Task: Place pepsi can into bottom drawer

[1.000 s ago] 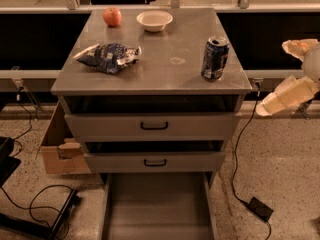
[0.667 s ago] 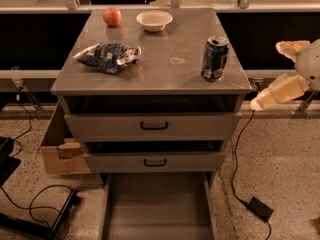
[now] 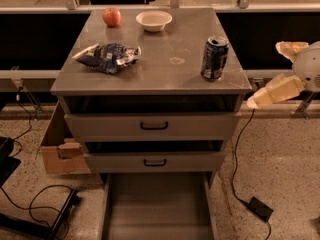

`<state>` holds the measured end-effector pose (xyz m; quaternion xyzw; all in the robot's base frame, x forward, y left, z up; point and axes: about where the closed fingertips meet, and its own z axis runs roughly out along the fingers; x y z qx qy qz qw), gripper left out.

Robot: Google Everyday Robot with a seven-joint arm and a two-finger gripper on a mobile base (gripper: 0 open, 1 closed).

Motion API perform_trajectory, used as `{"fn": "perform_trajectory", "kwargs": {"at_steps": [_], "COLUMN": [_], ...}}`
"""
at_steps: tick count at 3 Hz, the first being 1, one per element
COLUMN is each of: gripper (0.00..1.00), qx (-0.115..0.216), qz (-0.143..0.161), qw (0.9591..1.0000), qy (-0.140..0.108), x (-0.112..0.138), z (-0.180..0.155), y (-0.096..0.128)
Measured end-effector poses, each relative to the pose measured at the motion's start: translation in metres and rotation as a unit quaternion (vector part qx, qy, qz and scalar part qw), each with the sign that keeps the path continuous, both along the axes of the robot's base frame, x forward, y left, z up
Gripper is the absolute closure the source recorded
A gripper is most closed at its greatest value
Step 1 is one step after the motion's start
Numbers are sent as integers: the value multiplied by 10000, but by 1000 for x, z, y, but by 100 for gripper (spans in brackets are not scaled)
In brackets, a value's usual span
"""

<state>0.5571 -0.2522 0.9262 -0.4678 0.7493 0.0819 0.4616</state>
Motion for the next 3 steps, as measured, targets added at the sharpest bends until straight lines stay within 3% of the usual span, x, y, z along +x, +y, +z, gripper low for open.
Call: {"fn": "perform_trajectory", "kwargs": {"at_steps": [1, 3], "gripper": [0, 0], "qx": [380, 1323], "qz": [-120, -132], "qw": [9985, 9874], "qy": [-369, -855], "x": [29, 105], "z": [2, 8], "y": [2, 6]}}
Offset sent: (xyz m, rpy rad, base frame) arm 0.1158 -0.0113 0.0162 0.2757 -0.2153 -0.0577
